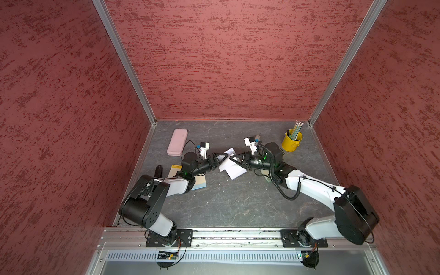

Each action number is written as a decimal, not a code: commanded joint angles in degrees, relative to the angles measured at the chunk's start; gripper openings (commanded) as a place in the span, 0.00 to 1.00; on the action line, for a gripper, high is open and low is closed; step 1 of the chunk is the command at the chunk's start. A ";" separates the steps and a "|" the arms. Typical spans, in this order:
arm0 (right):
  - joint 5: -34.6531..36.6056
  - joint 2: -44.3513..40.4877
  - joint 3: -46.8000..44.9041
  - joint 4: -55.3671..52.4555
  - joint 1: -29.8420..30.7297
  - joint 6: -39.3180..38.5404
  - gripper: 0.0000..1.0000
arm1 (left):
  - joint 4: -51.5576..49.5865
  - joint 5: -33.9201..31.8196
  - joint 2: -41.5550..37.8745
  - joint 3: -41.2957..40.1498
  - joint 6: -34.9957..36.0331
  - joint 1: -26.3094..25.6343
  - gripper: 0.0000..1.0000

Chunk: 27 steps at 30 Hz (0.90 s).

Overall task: Tear off pages from different memo pads
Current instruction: Pick up the memo pad from the center of the board.

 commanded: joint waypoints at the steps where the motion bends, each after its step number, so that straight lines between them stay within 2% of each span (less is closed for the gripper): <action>1: -1.14 -1.11 -0.43 3.32 0.20 0.80 0.00 | 1.75 1.80 -0.97 0.97 0.12 0.85 0.79; 12: -0.92 -2.37 -1.34 0.95 0.02 -0.21 0.00 | 3.56 4.49 0.00 1.38 -0.60 1.61 0.57; 17: -0.49 -2.79 -1.98 -0.19 -0.03 -0.97 0.00 | 3.80 5.92 0.79 2.11 -0.37 2.17 0.39; 27: 1.36 -3.60 -6.90 -0.41 -0.92 -1.91 0.00 | 2.74 8.79 0.77 3.49 -0.07 4.47 0.15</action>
